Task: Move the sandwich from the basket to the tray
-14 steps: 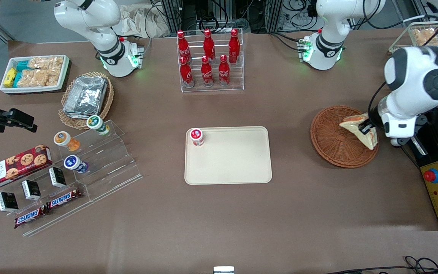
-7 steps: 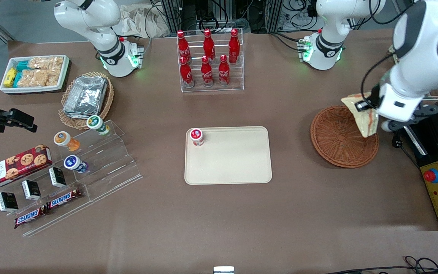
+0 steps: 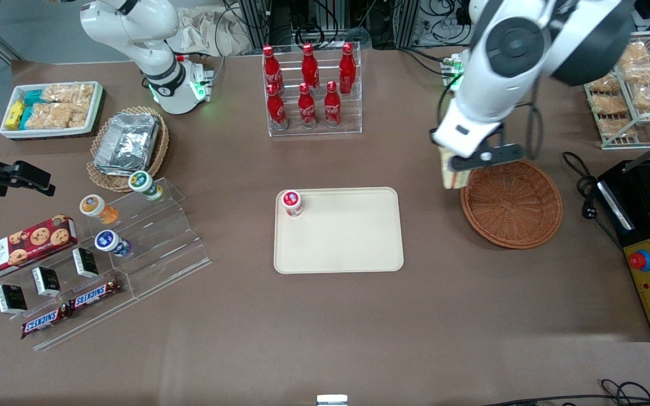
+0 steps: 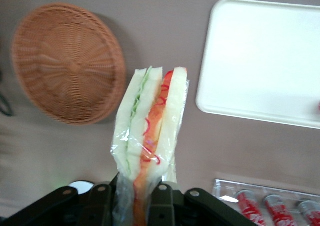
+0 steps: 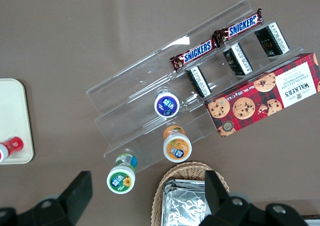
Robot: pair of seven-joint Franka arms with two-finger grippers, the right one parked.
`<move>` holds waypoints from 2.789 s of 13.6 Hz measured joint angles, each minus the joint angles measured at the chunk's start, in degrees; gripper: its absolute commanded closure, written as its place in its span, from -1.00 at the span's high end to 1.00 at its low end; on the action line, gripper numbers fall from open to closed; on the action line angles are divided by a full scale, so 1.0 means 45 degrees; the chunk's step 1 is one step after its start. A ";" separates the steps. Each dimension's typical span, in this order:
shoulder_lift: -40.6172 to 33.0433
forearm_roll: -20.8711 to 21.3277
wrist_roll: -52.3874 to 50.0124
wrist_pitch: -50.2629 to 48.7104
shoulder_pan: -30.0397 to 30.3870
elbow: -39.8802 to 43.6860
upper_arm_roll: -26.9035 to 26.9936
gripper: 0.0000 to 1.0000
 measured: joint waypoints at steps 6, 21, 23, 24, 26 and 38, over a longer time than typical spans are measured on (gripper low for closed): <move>0.3238 0.1555 -0.0502 0.3345 -0.1022 -0.0408 -0.0197 -1.00; 0.7552 0.5285 -0.2118 0.6944 -0.1886 -0.0163 -0.0160 1.00; 0.7554 0.5287 -0.2117 0.6944 -0.1878 -0.0131 -0.0156 1.00; 0.7554 0.5287 -0.2117 0.6944 -0.1876 -0.0102 -0.0156 1.00; 0.7553 0.5288 -0.2118 0.6943 -0.1875 0.0021 -0.0157 1.00; 0.3403 0.1725 -0.2531 0.1656 -0.0641 0.2547 0.0301 1.00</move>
